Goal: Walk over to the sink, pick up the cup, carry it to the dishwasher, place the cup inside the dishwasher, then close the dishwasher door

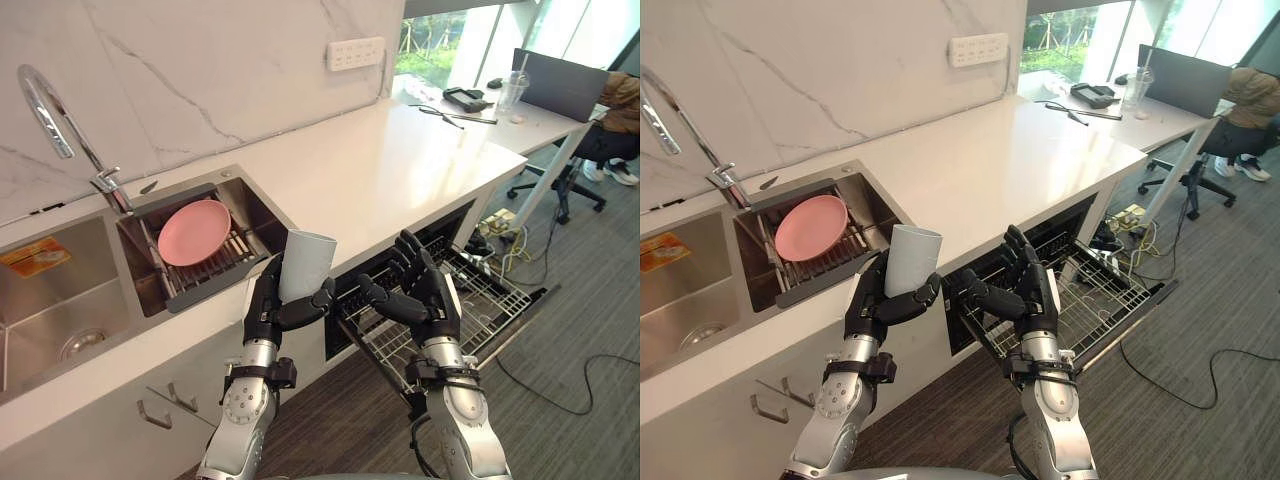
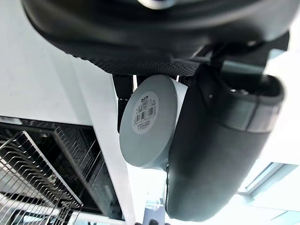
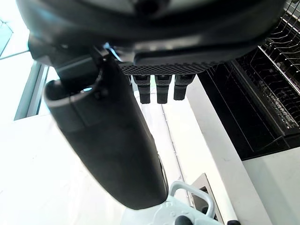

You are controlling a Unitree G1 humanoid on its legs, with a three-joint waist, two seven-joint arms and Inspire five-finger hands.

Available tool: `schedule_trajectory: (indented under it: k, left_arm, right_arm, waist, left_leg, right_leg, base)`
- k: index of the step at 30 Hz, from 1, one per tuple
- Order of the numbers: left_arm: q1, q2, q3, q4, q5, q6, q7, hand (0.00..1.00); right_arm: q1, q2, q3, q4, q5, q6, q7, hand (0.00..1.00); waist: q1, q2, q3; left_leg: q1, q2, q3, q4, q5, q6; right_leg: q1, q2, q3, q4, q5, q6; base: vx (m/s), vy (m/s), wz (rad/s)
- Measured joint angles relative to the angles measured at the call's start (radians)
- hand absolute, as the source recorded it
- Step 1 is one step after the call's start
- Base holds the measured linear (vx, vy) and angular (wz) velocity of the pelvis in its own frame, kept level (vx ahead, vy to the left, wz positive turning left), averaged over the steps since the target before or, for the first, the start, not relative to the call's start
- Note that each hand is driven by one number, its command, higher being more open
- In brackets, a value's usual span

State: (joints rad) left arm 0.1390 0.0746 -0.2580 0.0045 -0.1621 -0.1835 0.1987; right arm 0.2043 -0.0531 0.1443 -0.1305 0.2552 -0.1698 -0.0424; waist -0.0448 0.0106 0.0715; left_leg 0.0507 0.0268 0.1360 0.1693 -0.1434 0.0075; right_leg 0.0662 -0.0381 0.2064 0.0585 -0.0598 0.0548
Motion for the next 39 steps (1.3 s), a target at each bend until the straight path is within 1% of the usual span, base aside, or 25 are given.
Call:
schedule_trajectory:
  k: [4,8,12,19,23,27,33,39]
  left_arm:
    - [-0.018,0.000,-0.003,0.007,0.004,0.004,0.000,0.30]
    - [-0.022,0.000,-0.006,0.008,0.005,0.004,-0.001,0.30]
    - [-0.049,0.000,-0.027,0.047,0.004,0.004,-0.001,0.30]
    - [-0.100,-0.002,-0.125,0.047,-0.005,0.005,-0.007,0.30]
    - [-0.108,-0.004,-0.137,0.047,-0.005,0.005,-0.007,0.30]
    - [-0.108,-0.004,-0.145,0.047,-0.005,0.005,-0.007,0.30]
    - [-0.119,-0.002,-0.160,0.047,-0.006,0.004,-0.006,0.30]
    - [-0.129,0.036,-0.216,0.046,-0.015,0.004,-0.006,0.30]
  right_arm:
    - [0.000,-0.011,0.019,0.000,0.031,0.000,0.008,0.90]
    - [0.000,-0.020,0.033,0.000,0.040,0.000,0.026,0.90]
    - [0.000,-0.030,0.058,0.000,0.103,0.000,0.036,0.90]
    - [-0.001,-0.030,0.071,0.000,0.194,0.000,0.041,0.90]
    - [-0.001,-0.033,0.081,0.000,0.234,-0.001,0.042,0.90]
    - [-0.001,-0.041,0.092,0.001,0.234,-0.002,0.042,0.90]
    - [-0.002,-0.041,0.100,0.004,0.236,-0.010,0.041,0.90]
    - [-0.021,-0.063,0.118,0.038,0.303,-0.010,0.041,0.90]
  waist:
    - [-0.011,-0.001,-0.002]
    - [-0.011,-0.001,-0.011]
    - [-0.012,-0.002,-0.012]
    - [-0.017,-0.002,-0.014]
    - [-0.023,-0.002,-0.017]
    - [-0.023,-0.002,-0.041]
    - [-0.024,-0.005,-0.047]
    - [-0.024,-0.013,-0.052]
  left_leg:
    - [0.000,0.000,0.019,-0.002,0.001,0.002]
    - [-0.001,0.001,0.032,-0.010,0.004,0.006]
    - [-0.003,0.001,0.043,-0.014,0.005,0.008]
    - [-0.009,-0.008,0.040,-0.027,0.014,0.017]
    - [-0.009,-0.012,0.038,-0.030,0.019,0.019]
    - [-0.014,-0.015,0.032,-0.041,0.028,0.021]
    - [-0.014,-0.021,0.014,-0.057,0.047,0.021]
    - [-0.016,-0.018,0.009,-0.062,0.053,0.020]
  right_leg:
    - [-0.004,0.000,0.020,-0.015,0.015,0.005]
    - [-0.010,0.001,0.034,-0.029,0.027,0.006]
    - [-0.012,-0.001,0.046,-0.044,0.038,0.009]
    - [-0.019,-0.011,0.042,-0.048,0.041,0.013]
    - [-0.020,-0.014,0.041,-0.048,0.042,0.015]
    - [-0.026,-0.016,0.034,-0.048,0.043,0.016]
    - [-0.027,-0.021,0.016,-0.046,0.043,0.017]
    - [-0.028,-0.024,0.009,-0.048,0.044,0.017]
  base:
    - [-0.03,0.013,-0.15]
    - [-0.01,-0.006,-0.11]
    - [-0.01,0.000,-0.07]
    - [0.00,-0.001,0.00]
    - [-0.01,-0.004,0.00]
    - [-0.03,-0.020,0.05]
    - [-0.04,-0.030,0.10]
    - [-0.01,-0.011,0.02]
